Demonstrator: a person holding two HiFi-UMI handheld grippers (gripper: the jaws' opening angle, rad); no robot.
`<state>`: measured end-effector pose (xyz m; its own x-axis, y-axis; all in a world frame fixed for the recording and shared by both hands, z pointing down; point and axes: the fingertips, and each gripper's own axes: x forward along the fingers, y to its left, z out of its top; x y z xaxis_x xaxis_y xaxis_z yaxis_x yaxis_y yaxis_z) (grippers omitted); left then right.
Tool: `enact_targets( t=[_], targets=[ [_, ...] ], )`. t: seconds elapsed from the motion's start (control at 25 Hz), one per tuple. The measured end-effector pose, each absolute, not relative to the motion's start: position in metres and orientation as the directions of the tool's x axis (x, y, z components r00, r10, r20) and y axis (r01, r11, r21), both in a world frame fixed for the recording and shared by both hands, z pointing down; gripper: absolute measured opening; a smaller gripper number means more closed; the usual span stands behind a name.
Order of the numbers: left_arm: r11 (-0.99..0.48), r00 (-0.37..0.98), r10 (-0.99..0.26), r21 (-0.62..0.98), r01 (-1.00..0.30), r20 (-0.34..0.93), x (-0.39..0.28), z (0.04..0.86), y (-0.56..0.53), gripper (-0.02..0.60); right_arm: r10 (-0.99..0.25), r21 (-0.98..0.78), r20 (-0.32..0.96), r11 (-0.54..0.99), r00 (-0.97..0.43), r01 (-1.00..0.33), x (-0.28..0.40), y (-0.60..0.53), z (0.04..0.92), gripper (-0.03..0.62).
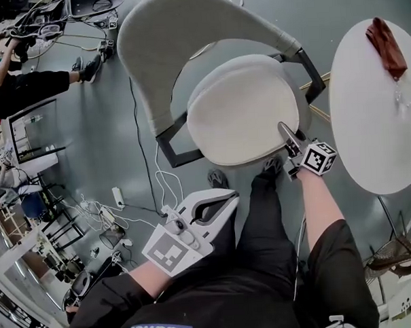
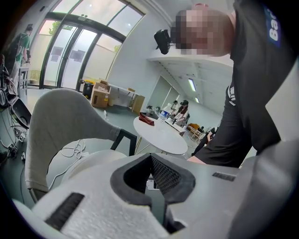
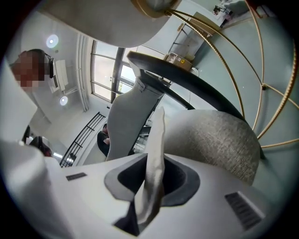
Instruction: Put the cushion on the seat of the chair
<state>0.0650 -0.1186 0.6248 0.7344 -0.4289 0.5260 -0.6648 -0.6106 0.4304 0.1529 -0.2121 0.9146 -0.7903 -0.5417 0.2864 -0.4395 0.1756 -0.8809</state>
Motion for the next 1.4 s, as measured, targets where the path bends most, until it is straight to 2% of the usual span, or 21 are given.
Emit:
enact_targets(
  t=[0.44, 0.48, 0.6, 0.8, 1.12, 1.4],
  targets=[
    [-0.596, 0.734, -0.422, 0.447, -0.667, 0.532, 0.053, 0.639, -0.115, 0.015, -0.566, -0.905, 0.303, 0.083, -0.767, -0.418, 0.159, -0.220, 0.935, 0.072],
    [-0.595, 0.734, -0.424, 0.448, -0.667, 0.530, 0.052, 0.638, -0.115, 0.015, -0.569, -0.903, 0.316, 0.066, -0.759, -0.426, 0.160, -0.221, 0.935, 0.089],
    [-0.591, 0.730, -0.435, 0.444, -0.673, 0.528, 0.048, 0.632, -0.116, 0.015, -0.587, -0.894, 0.349, 0.025, -0.731, -0.448, 0.161, -0.220, 0.935, 0.197],
    [-0.585, 0.724, -0.444, 0.441, -0.681, 0.528, 0.042, 0.628, -0.115, 0.015, -0.659, -0.887, 0.362, -0.028, -0.660, -0.460, 0.175, -0.220, 0.933, 0.241],
    [-0.602, 0.744, -0.438, 0.451, -0.660, 0.505, 0.042, 0.619, -0.101, 0.015, -0.700, -0.872, 0.397, -0.086, -0.593, -0.481, 0.208, -0.197, 0.929, 0.259],
    [-0.663, 0.786, -0.428, 0.436, -0.609, 0.446, 0.045, 0.582, -0.089, 0.015, -0.720, -0.877, 0.387, -0.094, -0.576, -0.471, 0.199, -0.155, 0.888, 0.259]
  ],
)
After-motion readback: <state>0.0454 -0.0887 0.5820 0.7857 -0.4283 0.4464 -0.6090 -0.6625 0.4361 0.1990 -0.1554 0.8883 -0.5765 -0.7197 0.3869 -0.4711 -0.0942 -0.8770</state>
